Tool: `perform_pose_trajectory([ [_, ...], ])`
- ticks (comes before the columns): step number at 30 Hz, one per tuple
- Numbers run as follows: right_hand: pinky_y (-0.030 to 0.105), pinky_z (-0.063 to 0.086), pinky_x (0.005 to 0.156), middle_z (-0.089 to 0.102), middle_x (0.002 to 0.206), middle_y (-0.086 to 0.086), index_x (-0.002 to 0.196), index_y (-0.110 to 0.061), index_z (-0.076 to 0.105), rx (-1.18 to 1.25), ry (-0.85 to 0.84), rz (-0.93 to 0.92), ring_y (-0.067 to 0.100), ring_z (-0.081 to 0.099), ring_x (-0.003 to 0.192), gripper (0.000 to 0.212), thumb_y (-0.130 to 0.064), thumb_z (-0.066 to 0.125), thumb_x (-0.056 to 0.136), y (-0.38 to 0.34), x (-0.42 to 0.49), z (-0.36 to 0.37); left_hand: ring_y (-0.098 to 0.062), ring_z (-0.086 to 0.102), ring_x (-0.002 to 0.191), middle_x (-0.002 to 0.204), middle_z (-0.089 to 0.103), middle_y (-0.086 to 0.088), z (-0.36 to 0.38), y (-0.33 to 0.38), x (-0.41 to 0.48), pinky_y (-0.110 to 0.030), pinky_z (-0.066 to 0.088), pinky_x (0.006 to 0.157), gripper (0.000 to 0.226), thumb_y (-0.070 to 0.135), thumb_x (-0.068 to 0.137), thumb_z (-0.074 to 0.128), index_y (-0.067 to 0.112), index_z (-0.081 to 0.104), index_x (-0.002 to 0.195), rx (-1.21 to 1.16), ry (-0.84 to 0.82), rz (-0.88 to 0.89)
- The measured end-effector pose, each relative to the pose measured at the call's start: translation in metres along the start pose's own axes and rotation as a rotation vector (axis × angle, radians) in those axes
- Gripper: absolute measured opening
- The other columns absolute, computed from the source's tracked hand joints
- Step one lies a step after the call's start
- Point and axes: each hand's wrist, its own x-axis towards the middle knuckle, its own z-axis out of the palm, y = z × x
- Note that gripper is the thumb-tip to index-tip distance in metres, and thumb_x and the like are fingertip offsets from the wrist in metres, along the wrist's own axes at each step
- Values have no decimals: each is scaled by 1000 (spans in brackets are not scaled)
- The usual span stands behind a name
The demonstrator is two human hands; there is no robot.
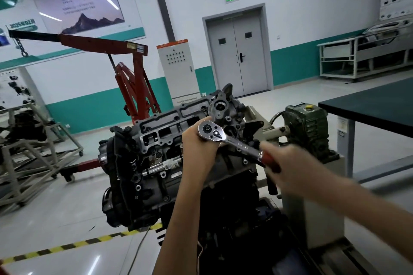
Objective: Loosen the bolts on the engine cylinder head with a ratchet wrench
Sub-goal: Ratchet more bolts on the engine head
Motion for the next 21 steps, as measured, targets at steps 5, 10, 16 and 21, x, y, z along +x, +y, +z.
perform_pose_trajectory([
  [5, 26, 48, 51, 51, 62, -10, 92, -18, 54, -225, 98, -71, 10, 51, 50, 25, -8, 67, 74, 16, 30, -31, -1, 31, 49, 49, 40, 14, -1, -1, 0, -14, 27, 49, 51, -8, 80, 61, 28, 37, 53, -15, 4, 26],
  [10, 18, 49, 54, 49, 57, -8, 88, -23, 48, 245, 199, 204, 5, 52, 47, 27, -8, 64, 74, -32, -26, 42, 2, 36, 49, 51, 45, 17, 9, -1, -4, -10, 29, 50, 50, -13, 75, 60, 29, 39, 59, 13, 65, 62],
  [16, 9, 35, 49, 44, 58, -9, 97, -26, 43, 588, 182, 340, 6, 46, 48, 28, -16, 59, 76, -96, -33, 91, -2, 26, 56, 60, 31, 7, 14, -2, -7, -21, 28, 54, 41, -17, 81, 56, 15, 38, 63, -82, 151, 32],
  [21, 8, 40, 48, 48, 51, -7, 86, -26, 44, 372, 85, 179, 1, 53, 48, 31, -4, 62, 73, -46, -28, 45, -10, 37, 60, 55, 38, 13, 8, -3, -3, -28, 36, 61, 42, -15, 80, 51, 19, 38, 59, -9, 94, -36],
])
